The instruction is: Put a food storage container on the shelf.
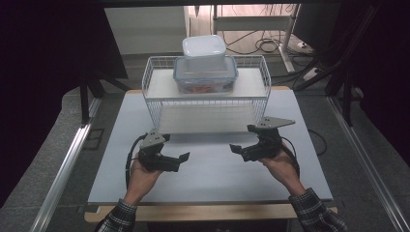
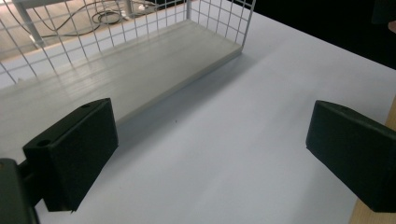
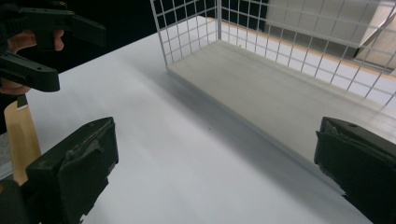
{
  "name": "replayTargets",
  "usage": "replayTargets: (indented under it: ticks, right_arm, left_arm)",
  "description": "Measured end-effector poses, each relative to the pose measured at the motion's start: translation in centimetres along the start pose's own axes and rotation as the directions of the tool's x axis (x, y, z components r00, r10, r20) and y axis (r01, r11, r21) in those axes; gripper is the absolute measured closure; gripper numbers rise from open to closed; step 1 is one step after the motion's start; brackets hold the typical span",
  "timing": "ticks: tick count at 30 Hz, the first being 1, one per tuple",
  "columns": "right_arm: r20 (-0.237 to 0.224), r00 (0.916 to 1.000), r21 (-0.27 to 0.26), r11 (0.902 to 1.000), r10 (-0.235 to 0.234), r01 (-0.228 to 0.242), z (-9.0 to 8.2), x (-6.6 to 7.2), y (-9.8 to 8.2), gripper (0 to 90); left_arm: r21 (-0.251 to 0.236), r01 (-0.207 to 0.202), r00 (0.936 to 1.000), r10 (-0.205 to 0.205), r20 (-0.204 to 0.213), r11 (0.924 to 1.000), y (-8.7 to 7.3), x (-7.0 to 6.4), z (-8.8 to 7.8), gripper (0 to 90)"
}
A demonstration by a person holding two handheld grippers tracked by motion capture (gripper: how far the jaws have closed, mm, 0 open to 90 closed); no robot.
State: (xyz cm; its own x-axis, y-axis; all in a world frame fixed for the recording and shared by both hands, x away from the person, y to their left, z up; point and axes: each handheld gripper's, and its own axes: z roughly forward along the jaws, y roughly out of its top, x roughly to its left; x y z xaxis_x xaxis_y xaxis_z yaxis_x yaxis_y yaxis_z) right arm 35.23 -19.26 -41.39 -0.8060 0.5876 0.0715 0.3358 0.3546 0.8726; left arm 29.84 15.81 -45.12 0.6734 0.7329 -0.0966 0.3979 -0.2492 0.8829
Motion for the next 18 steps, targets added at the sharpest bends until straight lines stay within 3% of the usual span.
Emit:
replayTargets:
  ticks: [11, 18]
  right_arm:
    - [0.013, 0.9998, 0.039, 0.9991, -0.015, 0.014, -0.6, 0.5, -2.0, 0.0]
    - [0.014, 0.9999, 0.02, 0.9998, -0.004, 0.004, -1.0, 0.9, -2.9, 0.0]
  left_arm:
    - [0.031, -0.006, 0.9994, 0.007, -0.035, 0.9995, -2.0, -0.2, -0.5, 0.1]
    - [0.03, -0.002, 0.9992, 0.003, -0.039, 0.9995, -2.9, -0.3, -0.8, 0.1]
